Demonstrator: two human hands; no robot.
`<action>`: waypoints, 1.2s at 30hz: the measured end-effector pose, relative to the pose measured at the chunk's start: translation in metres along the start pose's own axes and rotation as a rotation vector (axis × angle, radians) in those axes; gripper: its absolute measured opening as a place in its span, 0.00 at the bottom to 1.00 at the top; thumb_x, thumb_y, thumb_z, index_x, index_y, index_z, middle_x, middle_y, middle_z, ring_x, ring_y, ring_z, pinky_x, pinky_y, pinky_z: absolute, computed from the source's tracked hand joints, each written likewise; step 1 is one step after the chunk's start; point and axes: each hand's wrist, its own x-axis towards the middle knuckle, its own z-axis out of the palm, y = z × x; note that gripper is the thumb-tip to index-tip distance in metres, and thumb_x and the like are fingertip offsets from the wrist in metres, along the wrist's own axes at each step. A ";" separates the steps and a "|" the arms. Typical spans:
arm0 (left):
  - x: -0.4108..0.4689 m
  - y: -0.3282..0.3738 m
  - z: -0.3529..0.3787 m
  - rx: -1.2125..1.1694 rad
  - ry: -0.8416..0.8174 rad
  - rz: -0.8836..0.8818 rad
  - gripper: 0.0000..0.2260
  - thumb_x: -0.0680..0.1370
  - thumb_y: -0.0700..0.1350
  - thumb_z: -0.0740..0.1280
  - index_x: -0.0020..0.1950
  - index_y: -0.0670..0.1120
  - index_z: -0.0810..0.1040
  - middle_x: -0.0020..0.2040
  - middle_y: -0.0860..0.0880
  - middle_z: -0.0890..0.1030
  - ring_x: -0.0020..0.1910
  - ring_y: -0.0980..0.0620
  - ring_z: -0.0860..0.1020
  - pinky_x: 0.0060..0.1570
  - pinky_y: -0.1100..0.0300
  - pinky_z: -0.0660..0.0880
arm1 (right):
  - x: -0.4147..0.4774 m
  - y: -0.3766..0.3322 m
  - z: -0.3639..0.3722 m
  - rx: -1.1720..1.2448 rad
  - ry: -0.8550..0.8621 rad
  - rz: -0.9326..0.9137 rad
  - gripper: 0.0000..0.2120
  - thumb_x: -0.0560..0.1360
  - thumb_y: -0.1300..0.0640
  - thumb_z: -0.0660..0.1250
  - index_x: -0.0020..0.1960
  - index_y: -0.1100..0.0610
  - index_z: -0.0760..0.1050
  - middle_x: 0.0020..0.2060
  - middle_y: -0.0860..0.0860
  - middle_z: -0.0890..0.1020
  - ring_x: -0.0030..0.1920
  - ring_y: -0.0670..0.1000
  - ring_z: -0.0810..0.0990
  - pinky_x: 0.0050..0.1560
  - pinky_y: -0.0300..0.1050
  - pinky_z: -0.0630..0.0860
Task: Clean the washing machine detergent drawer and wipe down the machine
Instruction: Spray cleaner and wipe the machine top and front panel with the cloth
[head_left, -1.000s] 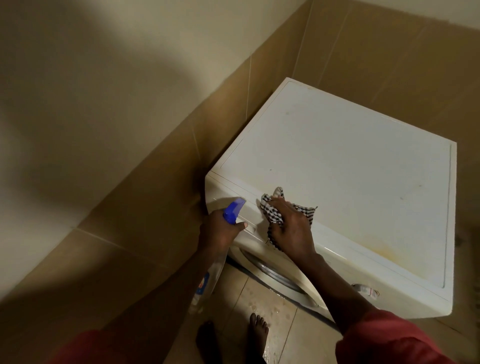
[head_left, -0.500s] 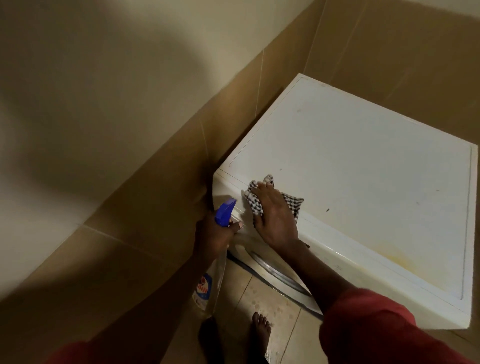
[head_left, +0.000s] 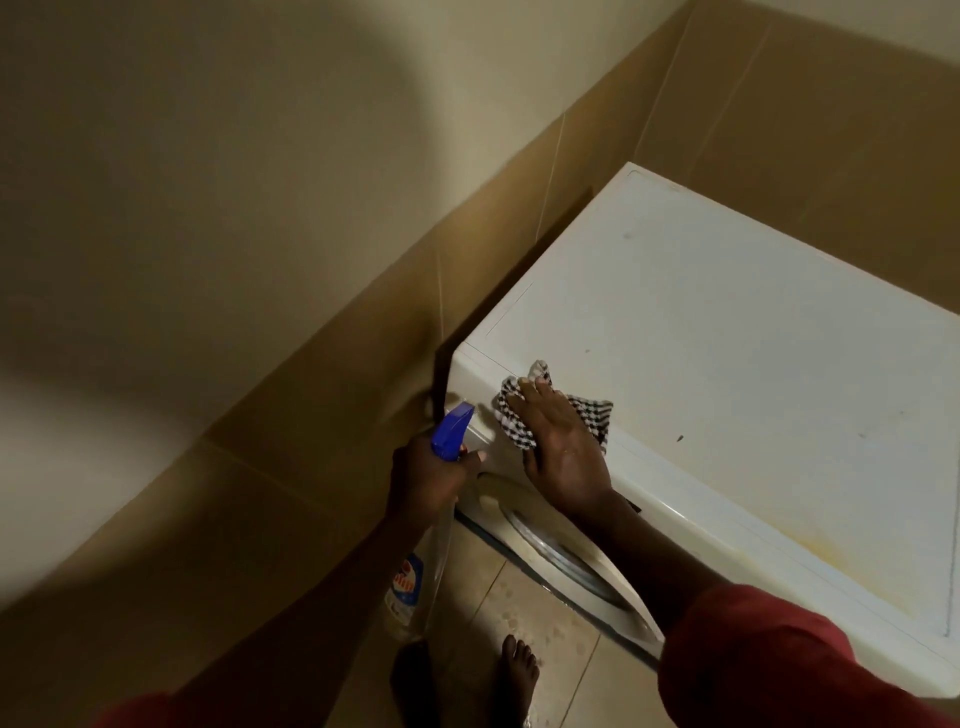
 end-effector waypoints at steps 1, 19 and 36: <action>0.000 0.001 -0.001 -0.013 0.005 -0.013 0.10 0.72 0.47 0.76 0.41 0.48 0.75 0.36 0.48 0.80 0.34 0.51 0.80 0.41 0.55 0.81 | 0.008 0.001 -0.001 0.003 0.000 0.003 0.24 0.74 0.56 0.55 0.67 0.61 0.74 0.66 0.59 0.76 0.69 0.59 0.72 0.71 0.56 0.67; 0.002 -0.014 -0.013 -0.013 0.015 -0.029 0.13 0.70 0.48 0.78 0.47 0.43 0.79 0.41 0.44 0.83 0.41 0.45 0.83 0.47 0.46 0.82 | 0.048 -0.016 0.020 0.011 -0.025 0.078 0.24 0.73 0.59 0.60 0.69 0.61 0.72 0.67 0.60 0.75 0.69 0.58 0.71 0.72 0.53 0.66; 0.026 -0.028 -0.044 -0.094 0.009 -0.048 0.10 0.69 0.48 0.78 0.43 0.47 0.79 0.36 0.47 0.82 0.35 0.49 0.82 0.44 0.49 0.83 | 0.081 -0.044 0.032 0.027 0.040 0.023 0.25 0.71 0.62 0.58 0.67 0.61 0.74 0.64 0.60 0.77 0.67 0.58 0.74 0.72 0.49 0.65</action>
